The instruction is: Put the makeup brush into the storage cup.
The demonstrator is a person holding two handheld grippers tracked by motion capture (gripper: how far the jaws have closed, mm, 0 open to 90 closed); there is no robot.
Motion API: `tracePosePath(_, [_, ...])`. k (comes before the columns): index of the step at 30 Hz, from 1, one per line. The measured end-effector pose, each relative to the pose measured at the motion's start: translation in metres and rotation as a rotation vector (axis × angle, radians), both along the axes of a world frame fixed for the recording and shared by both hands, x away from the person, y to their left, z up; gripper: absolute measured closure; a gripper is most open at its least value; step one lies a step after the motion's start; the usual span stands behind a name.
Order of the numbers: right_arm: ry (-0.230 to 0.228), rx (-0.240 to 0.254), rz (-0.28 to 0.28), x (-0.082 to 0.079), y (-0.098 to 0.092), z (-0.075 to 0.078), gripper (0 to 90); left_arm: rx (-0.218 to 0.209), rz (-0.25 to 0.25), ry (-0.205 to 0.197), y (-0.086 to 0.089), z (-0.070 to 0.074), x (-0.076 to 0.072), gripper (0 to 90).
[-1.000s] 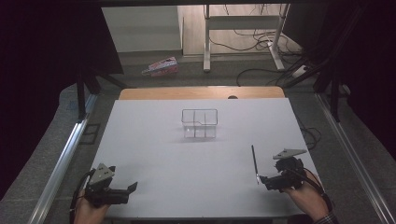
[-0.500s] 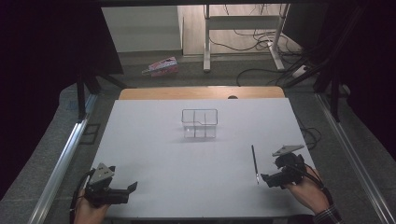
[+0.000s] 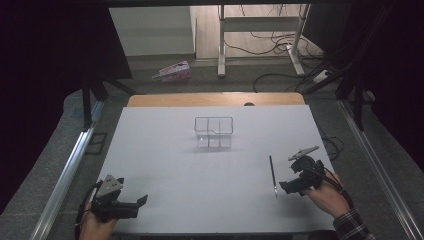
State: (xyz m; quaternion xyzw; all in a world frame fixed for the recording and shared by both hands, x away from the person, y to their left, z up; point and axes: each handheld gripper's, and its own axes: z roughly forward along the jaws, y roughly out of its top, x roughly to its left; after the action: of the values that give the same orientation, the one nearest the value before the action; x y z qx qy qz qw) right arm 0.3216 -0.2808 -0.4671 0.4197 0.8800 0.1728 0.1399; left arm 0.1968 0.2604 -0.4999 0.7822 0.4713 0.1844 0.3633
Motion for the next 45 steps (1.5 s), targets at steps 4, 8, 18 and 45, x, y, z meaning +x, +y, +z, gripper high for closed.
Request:
tracePosePath(4, [0.017,-0.002,-0.003,0.004,0.001,0.0,0.0,0.002,-0.001,0.003,0.0,0.0,0.0,0.0])
tracePosePath(8, [0.033,-0.005,-0.014,0.009,0.003,-0.001,0.0,0.005,-0.005,0.004,-0.001,-0.001,0.0,0.0])
tracePosePath(18, [0.061,-0.014,-0.009,0.019,0.015,-0.002,0.4,0.013,-0.011,0.008,-0.002,-0.001,0.001,0.0])
tracePosePath(45, [0.071,-0.027,0.019,0.04,0.049,-0.009,12.2,0.028,-0.024,0.009,-0.004,-0.002,0.001,0.0])
